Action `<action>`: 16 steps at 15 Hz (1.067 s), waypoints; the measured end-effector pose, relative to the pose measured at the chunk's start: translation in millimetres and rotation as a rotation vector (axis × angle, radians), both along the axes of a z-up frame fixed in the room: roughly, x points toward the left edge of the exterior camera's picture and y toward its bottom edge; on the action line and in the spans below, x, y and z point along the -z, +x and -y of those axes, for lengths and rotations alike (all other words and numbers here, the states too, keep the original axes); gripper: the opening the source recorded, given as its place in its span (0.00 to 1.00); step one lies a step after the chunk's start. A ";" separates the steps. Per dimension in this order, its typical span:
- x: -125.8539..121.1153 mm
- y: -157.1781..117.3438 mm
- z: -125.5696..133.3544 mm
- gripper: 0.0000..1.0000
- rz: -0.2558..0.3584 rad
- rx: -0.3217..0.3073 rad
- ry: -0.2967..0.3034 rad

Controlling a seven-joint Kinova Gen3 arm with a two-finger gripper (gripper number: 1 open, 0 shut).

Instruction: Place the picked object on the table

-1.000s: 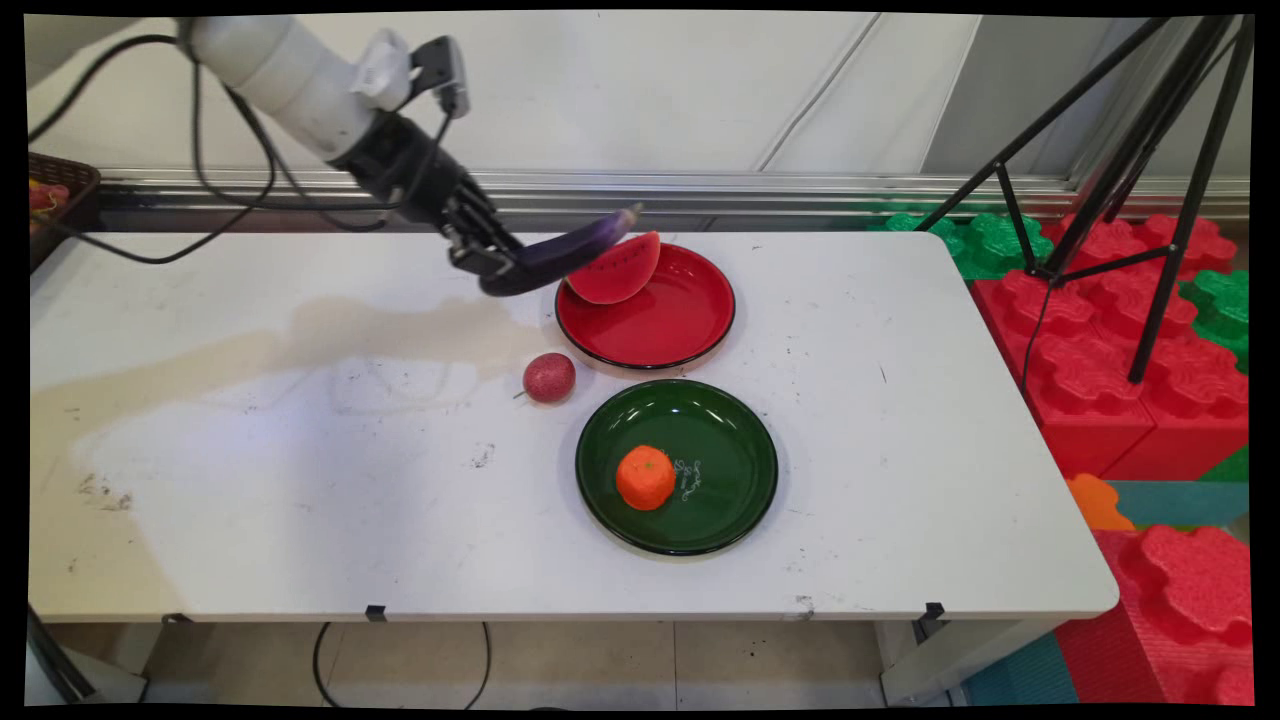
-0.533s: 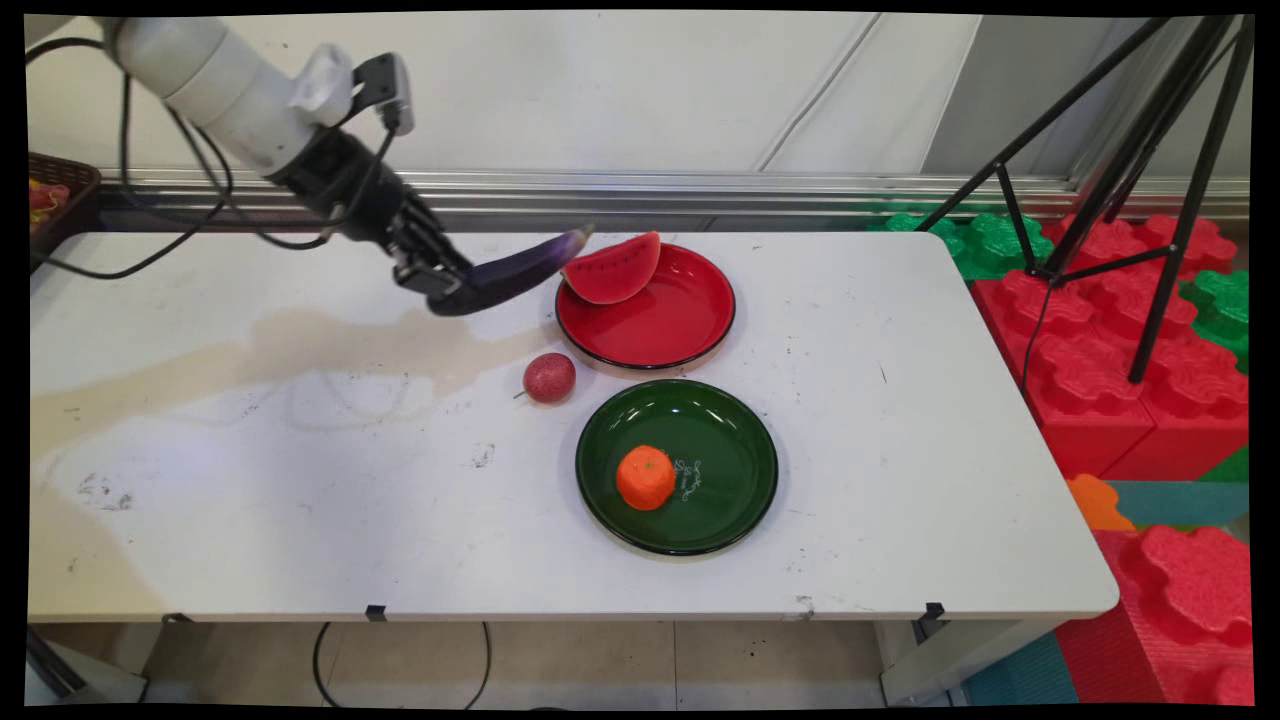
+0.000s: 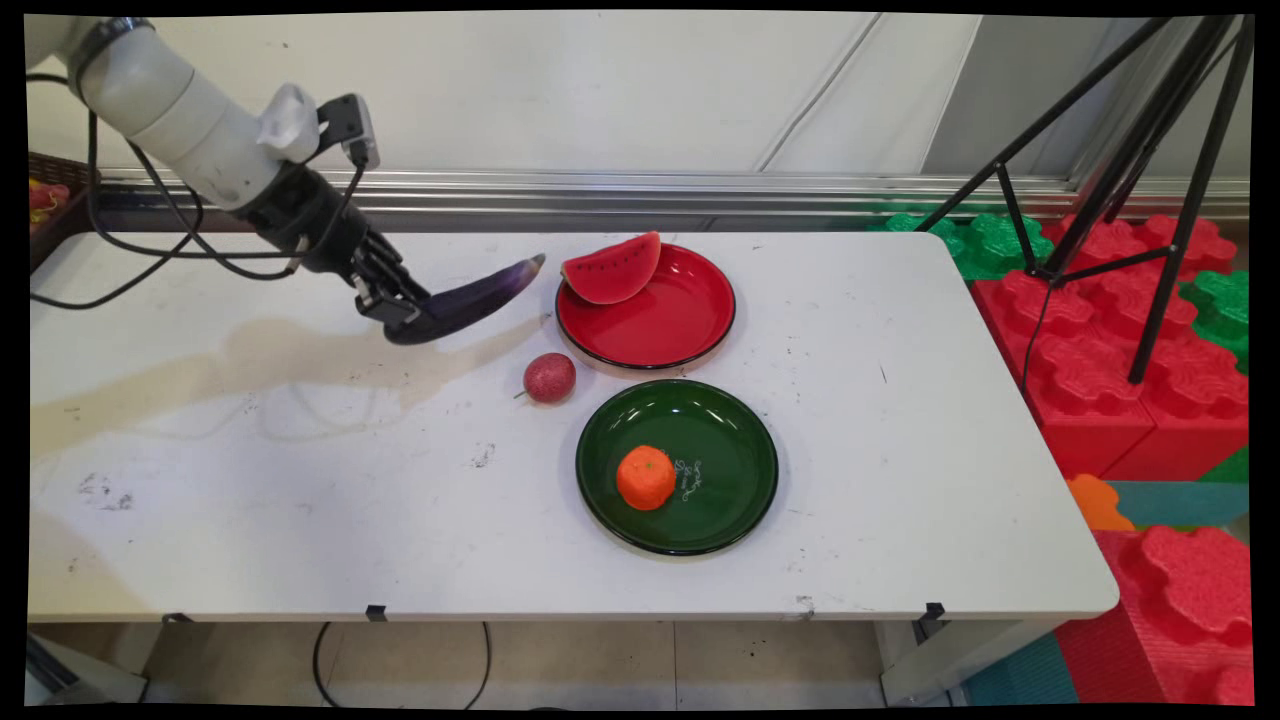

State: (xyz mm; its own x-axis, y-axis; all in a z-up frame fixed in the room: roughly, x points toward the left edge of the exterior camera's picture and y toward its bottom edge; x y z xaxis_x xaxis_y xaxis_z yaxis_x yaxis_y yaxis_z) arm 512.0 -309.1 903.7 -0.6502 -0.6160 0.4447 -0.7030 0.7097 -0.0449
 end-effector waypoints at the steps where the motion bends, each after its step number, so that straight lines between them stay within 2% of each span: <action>1: 4.0 1.7 -0.3 0.00 0.002 -0.012 0.007; 8: 41.0 10.1 3.9 0.00 0.007 -0.132 0.065; 16: 77.1 5.4 14.0 0.00 -0.027 -0.272 0.116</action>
